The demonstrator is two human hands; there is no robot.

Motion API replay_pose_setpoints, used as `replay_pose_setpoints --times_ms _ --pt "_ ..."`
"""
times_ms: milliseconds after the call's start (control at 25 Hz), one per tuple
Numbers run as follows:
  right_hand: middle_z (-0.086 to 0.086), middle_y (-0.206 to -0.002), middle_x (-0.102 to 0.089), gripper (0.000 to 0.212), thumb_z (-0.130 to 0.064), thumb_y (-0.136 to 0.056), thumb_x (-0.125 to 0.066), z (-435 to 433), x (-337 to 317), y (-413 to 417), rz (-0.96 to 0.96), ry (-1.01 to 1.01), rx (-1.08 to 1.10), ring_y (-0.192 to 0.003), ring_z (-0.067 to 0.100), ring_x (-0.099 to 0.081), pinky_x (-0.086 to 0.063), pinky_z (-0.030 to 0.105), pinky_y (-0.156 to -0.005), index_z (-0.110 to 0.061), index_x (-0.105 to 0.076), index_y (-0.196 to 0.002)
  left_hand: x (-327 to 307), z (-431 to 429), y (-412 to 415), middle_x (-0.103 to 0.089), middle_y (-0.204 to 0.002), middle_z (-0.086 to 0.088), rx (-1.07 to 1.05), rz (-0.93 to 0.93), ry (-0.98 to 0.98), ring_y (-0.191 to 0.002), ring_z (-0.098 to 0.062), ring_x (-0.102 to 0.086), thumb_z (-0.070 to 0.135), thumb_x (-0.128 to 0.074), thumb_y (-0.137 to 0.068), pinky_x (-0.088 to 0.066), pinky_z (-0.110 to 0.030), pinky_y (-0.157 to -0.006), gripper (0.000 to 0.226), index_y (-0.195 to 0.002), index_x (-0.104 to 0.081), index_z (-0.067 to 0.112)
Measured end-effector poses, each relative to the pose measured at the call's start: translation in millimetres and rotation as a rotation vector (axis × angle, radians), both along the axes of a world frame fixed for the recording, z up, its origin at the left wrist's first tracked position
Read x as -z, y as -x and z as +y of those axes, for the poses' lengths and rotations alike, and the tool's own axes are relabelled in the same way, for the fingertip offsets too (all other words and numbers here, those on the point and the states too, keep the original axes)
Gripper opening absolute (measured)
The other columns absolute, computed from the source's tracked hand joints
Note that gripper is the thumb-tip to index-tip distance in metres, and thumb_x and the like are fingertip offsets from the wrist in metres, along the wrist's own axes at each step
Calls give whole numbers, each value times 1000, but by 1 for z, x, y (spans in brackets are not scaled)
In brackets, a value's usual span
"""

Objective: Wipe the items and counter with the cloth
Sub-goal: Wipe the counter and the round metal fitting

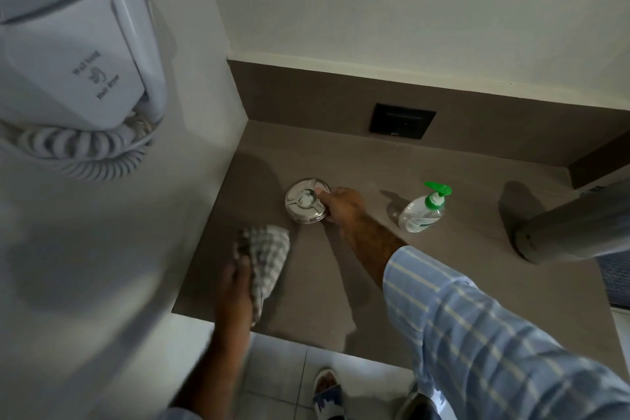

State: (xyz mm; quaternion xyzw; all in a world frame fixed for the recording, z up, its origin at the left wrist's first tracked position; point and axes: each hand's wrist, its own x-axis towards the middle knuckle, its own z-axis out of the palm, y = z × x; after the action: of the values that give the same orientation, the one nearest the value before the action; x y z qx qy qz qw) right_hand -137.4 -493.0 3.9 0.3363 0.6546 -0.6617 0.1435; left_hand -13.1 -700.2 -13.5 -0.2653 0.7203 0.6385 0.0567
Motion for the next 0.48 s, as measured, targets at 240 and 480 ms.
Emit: replay_pose_setpoints --times_ms 240,480 --pt "14 -92 -78 53 -65 -74 -70 -3 -1 2 27 -369 -265 -89 34 -74 -60 45 -86 -14 -75 -84 -39 -15 39 -67 -136 -12 42 -39 -476 -128 -32 -62 29 -69 -90 -47 -47 -109 55 -142 -55 18" --pt "16 -88 -77 97 -89 -80 -39 10 -160 -31 26 9 -199 -80 31 -73 -63 51 -86 0 -75 -99 -135 61 64 -66 -132 -20 323 364 369 -118 -37 -65 12 -55 -97 -55 -41 -94 45 -141 -53 4"
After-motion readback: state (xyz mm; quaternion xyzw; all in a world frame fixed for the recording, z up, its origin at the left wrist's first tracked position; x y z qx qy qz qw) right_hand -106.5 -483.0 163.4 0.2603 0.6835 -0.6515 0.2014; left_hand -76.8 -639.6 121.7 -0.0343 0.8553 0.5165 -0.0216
